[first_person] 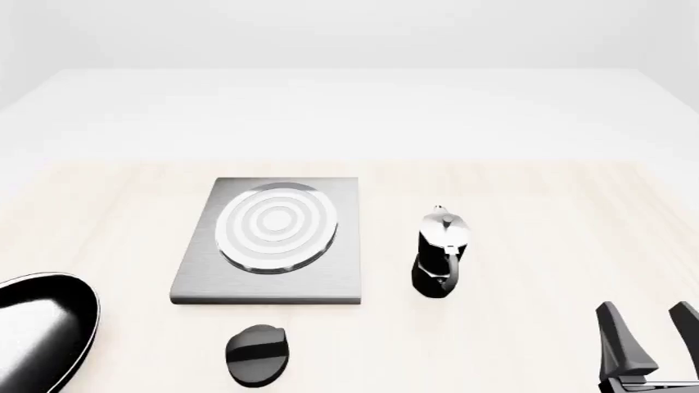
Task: Turn on the stove and put the frying pan on it.
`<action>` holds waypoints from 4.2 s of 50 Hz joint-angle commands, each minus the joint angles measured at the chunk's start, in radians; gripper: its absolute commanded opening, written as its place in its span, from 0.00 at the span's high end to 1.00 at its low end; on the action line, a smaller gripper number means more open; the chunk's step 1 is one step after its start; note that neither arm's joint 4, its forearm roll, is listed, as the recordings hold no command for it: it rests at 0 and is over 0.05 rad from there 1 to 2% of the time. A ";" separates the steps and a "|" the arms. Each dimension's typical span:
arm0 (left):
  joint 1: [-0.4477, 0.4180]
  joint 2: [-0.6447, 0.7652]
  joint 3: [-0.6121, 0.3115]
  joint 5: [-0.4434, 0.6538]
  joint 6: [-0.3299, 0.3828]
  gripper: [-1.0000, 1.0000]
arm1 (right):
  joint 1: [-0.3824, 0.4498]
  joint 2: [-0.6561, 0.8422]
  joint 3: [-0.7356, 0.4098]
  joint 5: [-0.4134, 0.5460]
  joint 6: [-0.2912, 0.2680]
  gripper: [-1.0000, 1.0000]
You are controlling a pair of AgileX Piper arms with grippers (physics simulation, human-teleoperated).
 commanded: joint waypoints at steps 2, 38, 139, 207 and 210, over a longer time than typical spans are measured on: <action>0.079 -0.005 0.088 0.006 -0.002 0.00 | 0.000 0.000 0.000 0.000 0.000 0.00; 0.283 -0.057 0.299 0.006 0.204 0.00 | 0.000 0.000 0.000 0.000 0.000 0.00; 0.479 0.129 0.601 -0.270 0.311 0.00 | 0.000 0.000 0.000 0.000 0.000 0.00; 0.610 0.360 0.783 -0.575 0.454 0.00 | 0.000 0.000 0.000 0.000 0.000 0.00; 0.614 0.370 0.793 -0.583 0.462 0.00 | 0.000 0.000 0.000 0.000 0.000 0.00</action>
